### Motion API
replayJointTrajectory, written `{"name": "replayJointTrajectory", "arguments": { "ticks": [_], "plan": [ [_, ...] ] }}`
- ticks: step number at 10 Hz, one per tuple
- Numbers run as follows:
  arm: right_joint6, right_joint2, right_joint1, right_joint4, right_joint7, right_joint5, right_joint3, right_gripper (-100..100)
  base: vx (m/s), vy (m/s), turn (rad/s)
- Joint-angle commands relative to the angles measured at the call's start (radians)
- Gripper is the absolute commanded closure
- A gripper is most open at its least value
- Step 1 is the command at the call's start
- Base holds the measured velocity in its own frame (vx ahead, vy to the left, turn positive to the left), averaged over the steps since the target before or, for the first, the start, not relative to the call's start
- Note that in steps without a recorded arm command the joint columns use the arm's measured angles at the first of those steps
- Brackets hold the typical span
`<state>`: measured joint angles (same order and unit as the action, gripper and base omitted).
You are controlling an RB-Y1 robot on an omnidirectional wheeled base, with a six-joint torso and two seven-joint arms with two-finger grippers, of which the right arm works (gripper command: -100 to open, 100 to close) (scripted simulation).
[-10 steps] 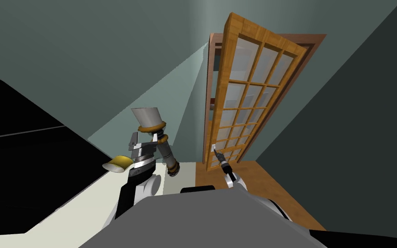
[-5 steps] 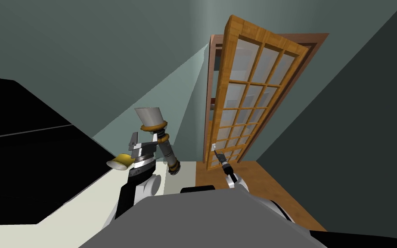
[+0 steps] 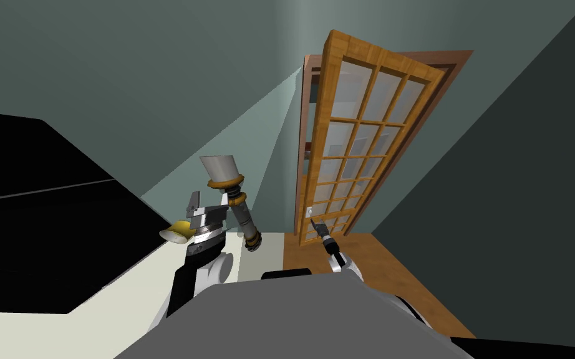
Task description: Pull the door open
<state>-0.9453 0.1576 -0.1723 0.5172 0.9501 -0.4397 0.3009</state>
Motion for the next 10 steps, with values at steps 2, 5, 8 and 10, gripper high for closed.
{"name": "replayJointTrajectory", "arguments": {
  "ticks": [2,5,8,10],
  "plan": [
    [-0.003,-0.001,0.018,0.016,0.078,-0.005,-0.005,-100,-0.052,-0.017,0.038],
    [-0.004,-0.007,0.038,0.035,0.152,-0.012,-0.010,-100,-0.046,-0.031,0.032],
    [-0.004,-0.017,0.059,0.055,0.219,-0.018,-0.017,-100,-0.052,-0.030,0.036],
    [-0.003,-0.014,0.053,0.043,0.221,-0.003,0.006,-100,-0.008,-0.007,0.149]
  ]
}}
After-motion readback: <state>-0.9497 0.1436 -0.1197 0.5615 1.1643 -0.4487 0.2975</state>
